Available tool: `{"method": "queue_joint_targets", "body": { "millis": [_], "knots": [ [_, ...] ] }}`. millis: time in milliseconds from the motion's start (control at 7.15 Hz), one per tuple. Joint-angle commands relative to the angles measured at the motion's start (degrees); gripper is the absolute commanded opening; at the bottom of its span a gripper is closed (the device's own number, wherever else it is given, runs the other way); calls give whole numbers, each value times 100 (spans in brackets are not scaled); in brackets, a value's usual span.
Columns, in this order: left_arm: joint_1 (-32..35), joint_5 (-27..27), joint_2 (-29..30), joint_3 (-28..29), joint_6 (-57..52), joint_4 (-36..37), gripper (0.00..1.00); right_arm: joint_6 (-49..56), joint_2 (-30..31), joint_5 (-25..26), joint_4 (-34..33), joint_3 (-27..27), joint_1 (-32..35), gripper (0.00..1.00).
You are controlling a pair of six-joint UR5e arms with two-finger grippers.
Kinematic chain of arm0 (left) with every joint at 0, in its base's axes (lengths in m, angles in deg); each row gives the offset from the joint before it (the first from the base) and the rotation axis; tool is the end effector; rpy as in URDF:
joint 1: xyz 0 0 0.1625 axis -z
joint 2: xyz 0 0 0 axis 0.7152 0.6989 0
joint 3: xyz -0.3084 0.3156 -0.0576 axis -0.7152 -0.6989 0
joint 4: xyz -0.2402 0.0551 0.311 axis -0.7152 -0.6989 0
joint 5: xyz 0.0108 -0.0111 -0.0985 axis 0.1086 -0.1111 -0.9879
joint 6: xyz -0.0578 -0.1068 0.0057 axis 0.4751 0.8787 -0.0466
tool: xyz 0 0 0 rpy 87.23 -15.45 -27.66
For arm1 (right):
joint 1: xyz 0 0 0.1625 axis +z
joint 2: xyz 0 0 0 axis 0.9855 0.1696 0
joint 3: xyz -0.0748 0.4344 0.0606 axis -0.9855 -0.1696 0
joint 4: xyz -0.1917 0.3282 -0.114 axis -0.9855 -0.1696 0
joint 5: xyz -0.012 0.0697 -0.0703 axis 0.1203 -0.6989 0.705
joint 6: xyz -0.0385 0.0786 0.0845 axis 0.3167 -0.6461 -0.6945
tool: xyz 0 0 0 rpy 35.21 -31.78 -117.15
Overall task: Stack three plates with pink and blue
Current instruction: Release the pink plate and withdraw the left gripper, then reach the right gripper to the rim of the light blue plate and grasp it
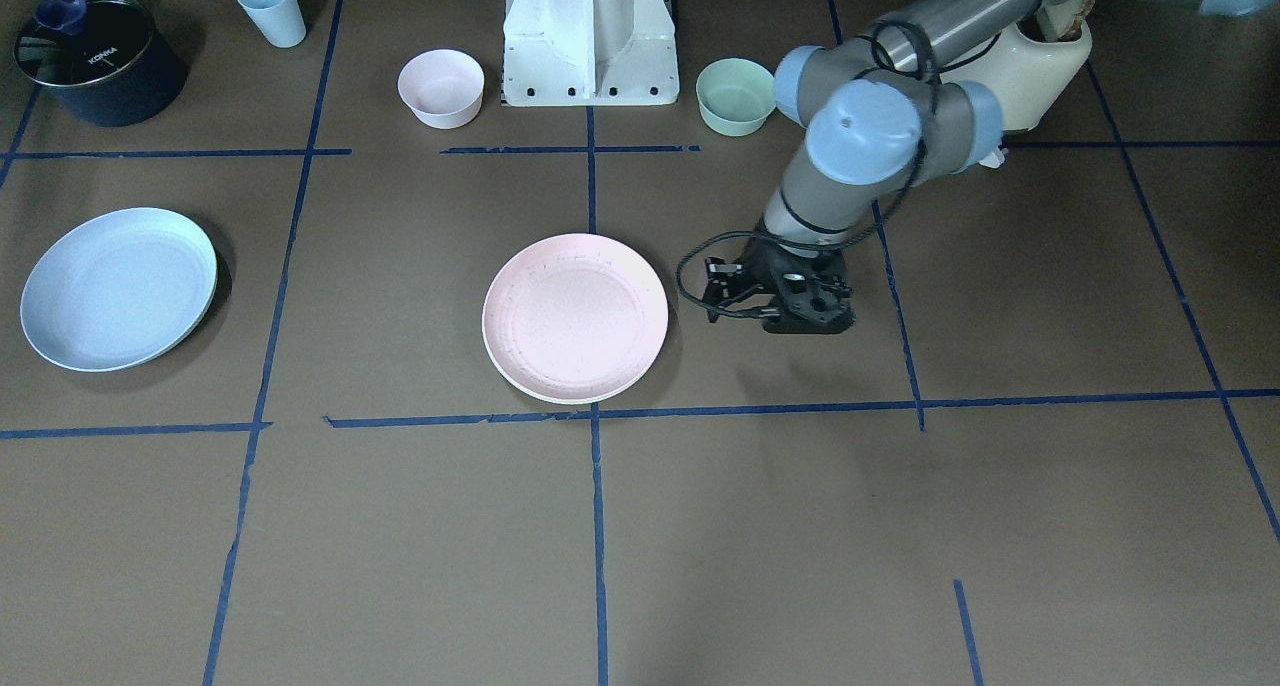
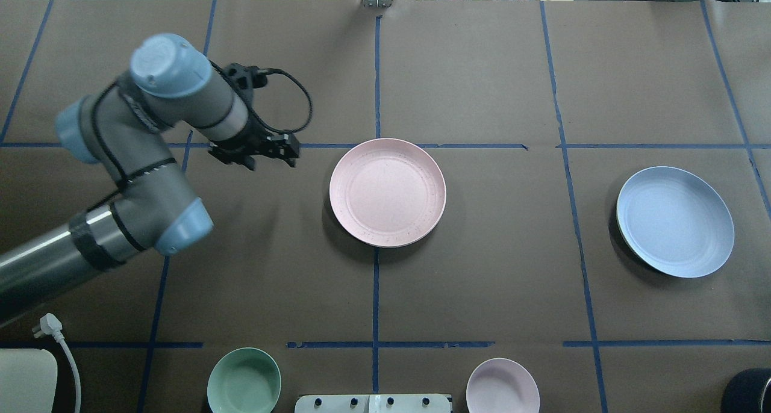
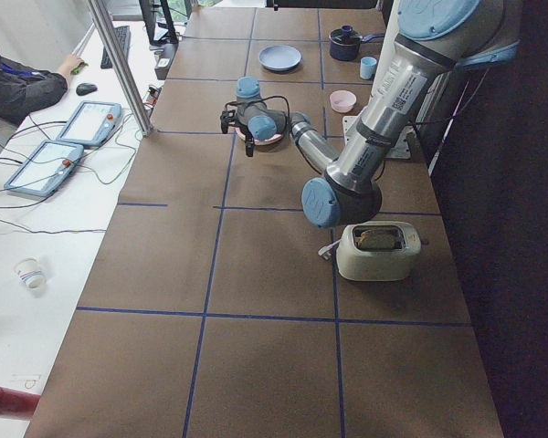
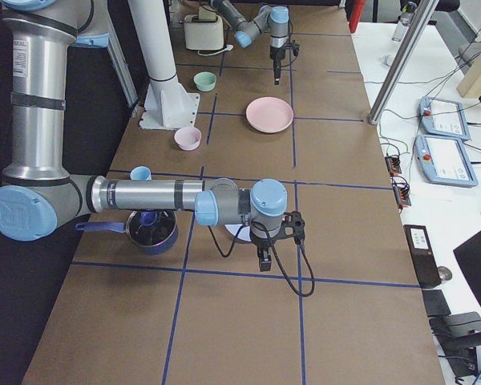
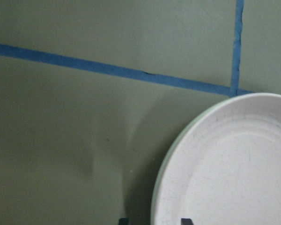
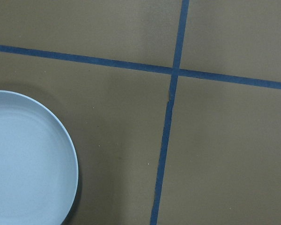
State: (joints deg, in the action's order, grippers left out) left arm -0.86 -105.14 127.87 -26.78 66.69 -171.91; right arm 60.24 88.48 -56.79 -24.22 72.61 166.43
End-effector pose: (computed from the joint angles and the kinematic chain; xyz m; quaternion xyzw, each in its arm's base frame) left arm 0.4409 -0.5335 0.3493 0.0324 0.4637 0.0012 0.8854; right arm 0.0184 -0.4333 0.6697 0.0310 -0.3838 -0.0599 0.9209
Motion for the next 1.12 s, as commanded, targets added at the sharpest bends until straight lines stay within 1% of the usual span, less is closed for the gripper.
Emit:
{"method": "queue_joint_targets", "body": {
  "millis": [0, 140, 280, 419, 559, 699, 839, 978],
  "knots": [
    [1341, -789, -1079, -44, -2746, 56, 100, -9, -32, -7, -4, 7, 2, 100],
    [2043, -852, -1571, -131, -4038, 431, 100, -18, -32, 2, -4, 7, -6, 100],
    [2712, -1001, -1968, -158, -5287, 922, 100, -18, -32, -7, -4, 15, -6, 100],
    [3301, -1037, -2346, -123, -6465, 1345, 100, -70, -41, -7, -4, 15, -6, 100],
    [3916, -1055, -2584, -175, -6982, 2062, 100, -340, -119, -7, 5, 15, -41, 100],
    [4358, -1246, -3031, -332, -7013, 2165, 100, -804, -111, -7, 31, 24, -250, 100],
    [4362, -1344, -3270, -473, -6987, 2166, 100, -1365, 2, 2, 579, -28, -505, 100],
    [4362, -1362, -3307, -500, -7004, 2158, 100, -2494, 334, 54, 1838, -176, -916, 100]
  ]
}}
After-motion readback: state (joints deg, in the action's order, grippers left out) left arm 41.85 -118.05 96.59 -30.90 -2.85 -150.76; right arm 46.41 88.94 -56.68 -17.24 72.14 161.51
